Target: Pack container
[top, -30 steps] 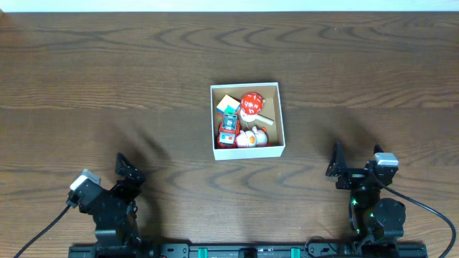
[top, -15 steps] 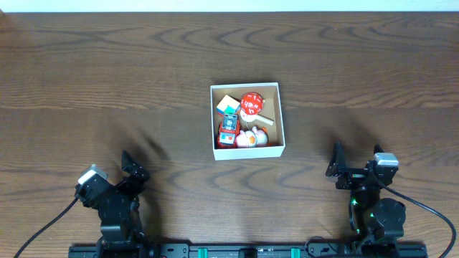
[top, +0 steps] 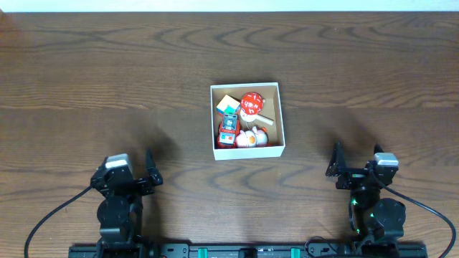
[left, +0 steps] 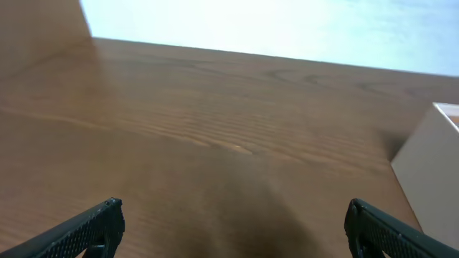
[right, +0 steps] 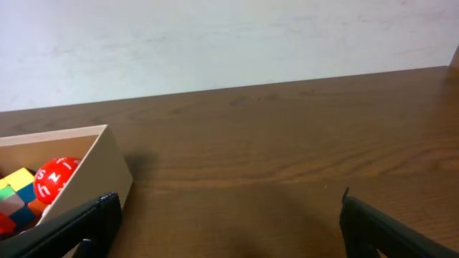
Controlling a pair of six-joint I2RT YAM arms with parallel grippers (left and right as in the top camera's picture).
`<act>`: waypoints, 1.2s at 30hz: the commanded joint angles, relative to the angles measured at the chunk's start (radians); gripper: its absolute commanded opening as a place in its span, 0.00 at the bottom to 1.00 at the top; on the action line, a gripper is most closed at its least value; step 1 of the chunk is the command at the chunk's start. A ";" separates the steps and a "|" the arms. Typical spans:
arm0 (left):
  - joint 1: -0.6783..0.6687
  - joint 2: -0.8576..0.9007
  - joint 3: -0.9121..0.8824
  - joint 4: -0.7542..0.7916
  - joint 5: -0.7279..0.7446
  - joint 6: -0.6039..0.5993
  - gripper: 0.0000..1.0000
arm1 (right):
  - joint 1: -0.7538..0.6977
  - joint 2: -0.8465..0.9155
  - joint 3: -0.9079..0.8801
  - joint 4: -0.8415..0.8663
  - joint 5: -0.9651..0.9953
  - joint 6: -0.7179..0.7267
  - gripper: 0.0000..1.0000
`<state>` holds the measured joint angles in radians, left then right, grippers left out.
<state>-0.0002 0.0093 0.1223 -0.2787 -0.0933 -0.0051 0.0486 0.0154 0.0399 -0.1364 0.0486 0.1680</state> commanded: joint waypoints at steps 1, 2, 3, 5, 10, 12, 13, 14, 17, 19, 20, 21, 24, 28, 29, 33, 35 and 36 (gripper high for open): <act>0.005 -0.008 -0.003 0.008 0.059 0.055 0.98 | -0.006 -0.010 -0.004 0.002 0.006 0.000 0.99; 0.005 -0.008 -0.003 0.008 0.065 0.055 0.98 | -0.006 -0.010 -0.004 0.002 0.006 0.000 0.99; 0.005 -0.008 -0.003 0.007 0.069 0.055 0.98 | -0.006 -0.010 -0.004 0.002 0.006 0.000 0.99; 0.005 -0.007 -0.007 0.008 0.068 0.055 0.98 | -0.006 -0.010 -0.004 0.002 0.006 0.000 0.99; 0.005 -0.007 -0.016 -0.011 0.067 0.054 0.98 | -0.006 -0.010 -0.004 0.002 0.006 0.000 0.99; 0.005 -0.008 -0.021 -0.026 0.067 0.054 0.98 | -0.006 -0.010 -0.004 0.002 0.006 0.000 0.99; 0.005 -0.007 -0.022 -0.037 0.067 0.054 0.98 | -0.006 -0.010 -0.004 0.002 0.006 0.000 0.99; 0.005 -0.007 -0.022 -0.050 0.067 0.054 0.98 | -0.006 -0.010 -0.004 0.002 0.006 0.000 0.99; 0.005 -0.007 -0.022 -0.052 0.067 0.054 0.98 | -0.006 -0.010 -0.004 0.002 0.006 0.000 0.99; 0.006 -0.007 -0.022 -0.053 0.067 0.054 0.98 | -0.006 -0.010 -0.004 0.002 0.006 0.000 0.99; 0.006 -0.007 -0.022 -0.053 0.067 0.054 0.98 | -0.006 -0.010 -0.004 0.002 0.006 0.000 0.99; 0.005 -0.007 -0.022 -0.053 0.067 0.054 0.98 | -0.006 -0.010 -0.004 0.002 0.006 0.000 0.99; 0.005 -0.007 -0.022 -0.052 0.067 0.054 0.98 | -0.006 -0.010 -0.004 0.002 0.006 0.000 0.99; 0.005 -0.005 -0.022 -0.053 0.067 0.054 0.98 | -0.006 -0.010 -0.004 0.002 0.006 0.000 0.99; 0.006 -0.005 -0.022 -0.053 0.067 0.054 0.98 | -0.006 -0.010 -0.004 0.002 0.006 0.000 0.99; 0.006 -0.005 -0.022 -0.053 0.067 0.054 0.98 | -0.006 -0.010 -0.004 0.002 0.006 0.000 0.99; 0.006 -0.005 -0.022 -0.053 0.067 0.054 0.98 | -0.006 -0.010 -0.004 0.002 0.006 0.000 0.99; 0.005 -0.005 -0.022 -0.053 0.067 0.054 0.98 | -0.006 -0.010 -0.004 0.002 0.006 0.000 0.99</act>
